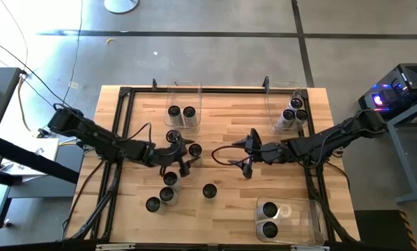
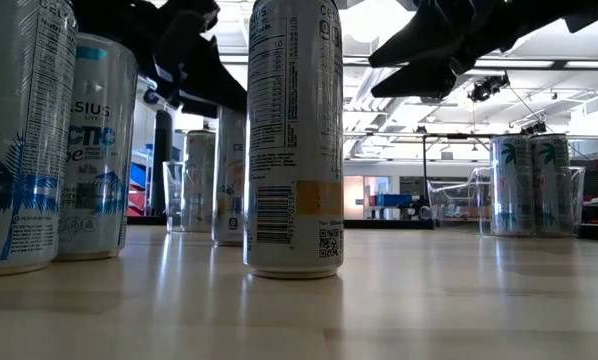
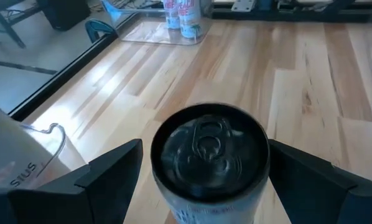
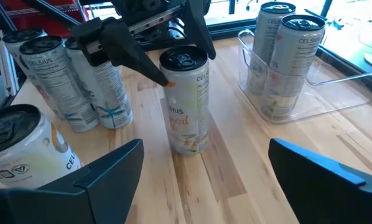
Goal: Sort soda cans
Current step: Put the white/yellow soda can into the top left transparent bin
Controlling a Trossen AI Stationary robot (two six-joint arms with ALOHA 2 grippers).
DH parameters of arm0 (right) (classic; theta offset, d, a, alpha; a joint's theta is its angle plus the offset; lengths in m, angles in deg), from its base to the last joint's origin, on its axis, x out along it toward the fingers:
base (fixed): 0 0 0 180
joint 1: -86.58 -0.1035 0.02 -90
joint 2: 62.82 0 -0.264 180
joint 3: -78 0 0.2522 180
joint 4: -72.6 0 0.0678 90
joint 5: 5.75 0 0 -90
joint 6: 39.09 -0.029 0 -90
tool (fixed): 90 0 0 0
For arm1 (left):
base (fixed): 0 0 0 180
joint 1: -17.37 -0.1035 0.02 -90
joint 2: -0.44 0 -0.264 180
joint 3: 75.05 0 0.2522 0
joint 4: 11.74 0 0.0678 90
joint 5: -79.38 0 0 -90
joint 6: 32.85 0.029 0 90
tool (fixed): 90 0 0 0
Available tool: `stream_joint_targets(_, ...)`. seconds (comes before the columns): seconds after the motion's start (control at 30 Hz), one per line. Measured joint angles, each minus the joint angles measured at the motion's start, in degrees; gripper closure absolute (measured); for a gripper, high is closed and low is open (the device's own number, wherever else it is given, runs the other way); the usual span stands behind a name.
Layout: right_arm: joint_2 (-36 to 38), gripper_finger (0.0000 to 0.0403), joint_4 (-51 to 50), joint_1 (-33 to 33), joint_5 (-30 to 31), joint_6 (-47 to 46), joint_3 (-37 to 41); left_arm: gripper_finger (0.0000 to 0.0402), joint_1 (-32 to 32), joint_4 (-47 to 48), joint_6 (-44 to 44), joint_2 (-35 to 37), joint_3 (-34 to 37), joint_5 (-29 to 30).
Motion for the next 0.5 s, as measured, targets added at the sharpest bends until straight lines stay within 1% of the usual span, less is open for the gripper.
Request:
stream_joint_targets(0.23, 0.0, 0.0061, 0.0, 0.0, 0.0, 0.0, 0.0, 0.0078, -2.3, -0.8, -1.4, -0.2, 0.0, -3.2)
stream_joint_targets(0.4, 0.0, 0.0061, 0.0, 0.0, 0.0, -0.4, 0.0, 0.0079, -3.0, -0.9, -1.0, -0.5, 0.0, -3.4)
stream_joint_targets(0.5, 0.0, 0.0061, 0.0, 0.0, 0.0, -0.4, 0.0, 0.0088, -3.0, -1.1, -0.9, -0.5, 0.0, -3.6)
